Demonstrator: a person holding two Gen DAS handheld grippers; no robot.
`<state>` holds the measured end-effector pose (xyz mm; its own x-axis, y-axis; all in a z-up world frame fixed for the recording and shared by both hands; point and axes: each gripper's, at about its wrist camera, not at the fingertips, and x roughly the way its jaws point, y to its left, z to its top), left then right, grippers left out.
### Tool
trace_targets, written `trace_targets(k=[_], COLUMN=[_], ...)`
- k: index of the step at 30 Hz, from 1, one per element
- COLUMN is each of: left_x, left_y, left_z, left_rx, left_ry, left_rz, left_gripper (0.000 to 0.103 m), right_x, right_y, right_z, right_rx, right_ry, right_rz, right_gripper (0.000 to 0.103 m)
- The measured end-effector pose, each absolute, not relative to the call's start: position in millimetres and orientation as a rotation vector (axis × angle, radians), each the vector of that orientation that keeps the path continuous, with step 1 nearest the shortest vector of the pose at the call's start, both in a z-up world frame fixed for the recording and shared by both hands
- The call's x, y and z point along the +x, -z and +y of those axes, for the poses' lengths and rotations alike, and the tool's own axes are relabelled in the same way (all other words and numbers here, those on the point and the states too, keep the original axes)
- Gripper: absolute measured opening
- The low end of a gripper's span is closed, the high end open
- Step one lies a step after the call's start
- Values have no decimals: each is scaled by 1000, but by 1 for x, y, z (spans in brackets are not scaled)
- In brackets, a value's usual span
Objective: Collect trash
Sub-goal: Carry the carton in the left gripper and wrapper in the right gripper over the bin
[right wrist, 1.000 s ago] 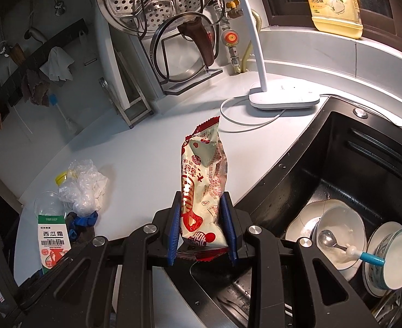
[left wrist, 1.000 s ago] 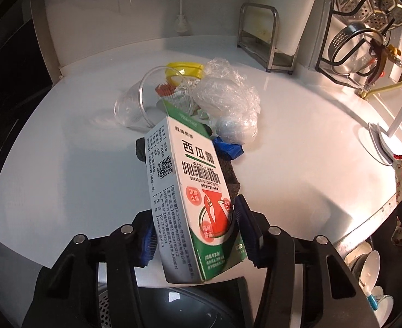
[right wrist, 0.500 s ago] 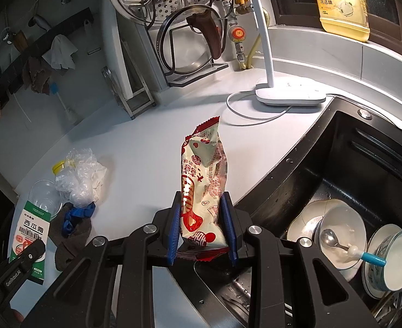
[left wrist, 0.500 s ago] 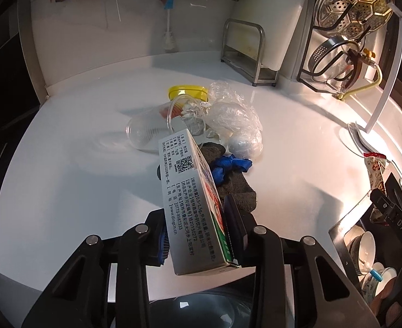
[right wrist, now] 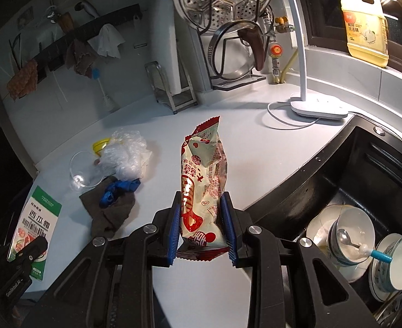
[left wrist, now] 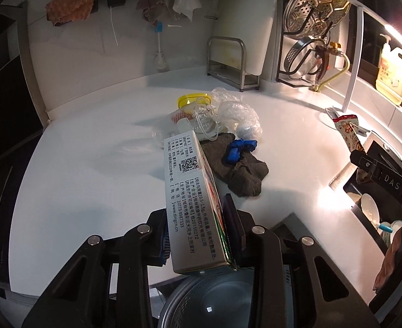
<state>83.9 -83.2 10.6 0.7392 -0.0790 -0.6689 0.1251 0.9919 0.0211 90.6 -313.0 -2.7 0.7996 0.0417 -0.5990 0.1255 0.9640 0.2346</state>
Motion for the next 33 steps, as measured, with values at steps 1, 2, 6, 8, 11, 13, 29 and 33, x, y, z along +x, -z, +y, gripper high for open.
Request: trace_targets(k=[1, 2, 6, 8, 11, 13, 29, 33], left_x=[77, 69, 45, 35, 20, 13, -35, -38], left_y=[-11, -11, -8, -4, 5, 10, 56, 64], left_z=[-80, -76, -69, -66, -60, -58, -57, -56], left_rx=[71, 76, 101, 102, 95, 93, 113, 118], left_ry=[122, 132, 186, 215, 237, 257, 344, 350], left_rz=[721, 710, 697, 702, 706, 713, 788, 810], left_gripper=[33, 33, 26, 26, 26, 26, 26, 26], right_x=[79, 67, 17, -8, -37, -52, -104, -107], right_y=[4, 6, 18, 26, 40, 46, 83, 89], right_z=[-306, -300, -286, -281, -270, -261, -219, -214], right_rx=[266, 263, 302, 333, 368, 362, 272, 255], right_ry=[34, 28, 23, 25, 30, 36, 34, 38], right_rz=[643, 641, 640, 637, 653, 658, 754, 773], right_gripper=[27, 27, 27, 27, 27, 27, 27, 28])
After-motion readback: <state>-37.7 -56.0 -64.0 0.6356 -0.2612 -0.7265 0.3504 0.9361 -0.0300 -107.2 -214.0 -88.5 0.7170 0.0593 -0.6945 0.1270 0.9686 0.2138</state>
